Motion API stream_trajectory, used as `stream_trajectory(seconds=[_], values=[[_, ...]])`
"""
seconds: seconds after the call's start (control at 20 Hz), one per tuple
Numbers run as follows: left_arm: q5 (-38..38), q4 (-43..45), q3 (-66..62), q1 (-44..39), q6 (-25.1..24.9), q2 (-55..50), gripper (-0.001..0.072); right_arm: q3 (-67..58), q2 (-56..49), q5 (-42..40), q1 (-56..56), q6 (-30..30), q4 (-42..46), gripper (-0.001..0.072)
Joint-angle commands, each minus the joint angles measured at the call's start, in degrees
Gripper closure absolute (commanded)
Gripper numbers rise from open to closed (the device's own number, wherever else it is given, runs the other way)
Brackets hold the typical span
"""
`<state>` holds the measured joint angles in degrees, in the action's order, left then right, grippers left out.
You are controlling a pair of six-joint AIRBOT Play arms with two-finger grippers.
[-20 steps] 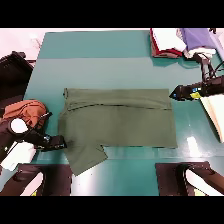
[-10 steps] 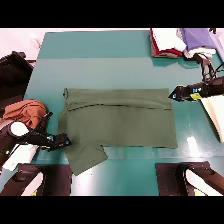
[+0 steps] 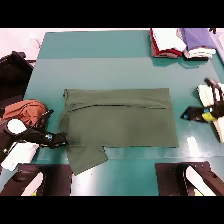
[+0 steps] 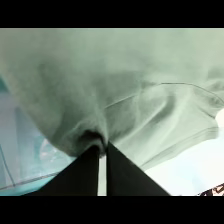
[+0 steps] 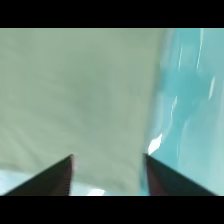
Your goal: Fold the shirts.
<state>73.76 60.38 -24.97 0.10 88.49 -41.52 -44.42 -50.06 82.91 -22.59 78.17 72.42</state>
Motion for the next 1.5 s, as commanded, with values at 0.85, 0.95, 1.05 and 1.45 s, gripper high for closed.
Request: stream_trajectory(seconds=[0.85,0.95,1.05,1.45], values=[[1.3,6.6,-15.2,0.0,-1.5,2.5,0.0676,2.4,0.7,0.9,3.2,-2.0,-1.2,0.0693],[-3.3,6.7,-17.5,0.0,-1.5,1.6,0.0676,-2.4,0.4,0.2,3.7,-1.9,-0.8,0.0693],[-6.4,6.7,-20.0,0.0,-1.6,-2.4,0.0676,-8.0,-3.8,-1.0,5.5,-1.5,-0.7,0.0693],[-19.2,6.7,-38.8,0.0,-6.5,-29.5,0.0675,-27.6,-28.2,-6.5,11.7,2.0,-0.9,0.0693]])
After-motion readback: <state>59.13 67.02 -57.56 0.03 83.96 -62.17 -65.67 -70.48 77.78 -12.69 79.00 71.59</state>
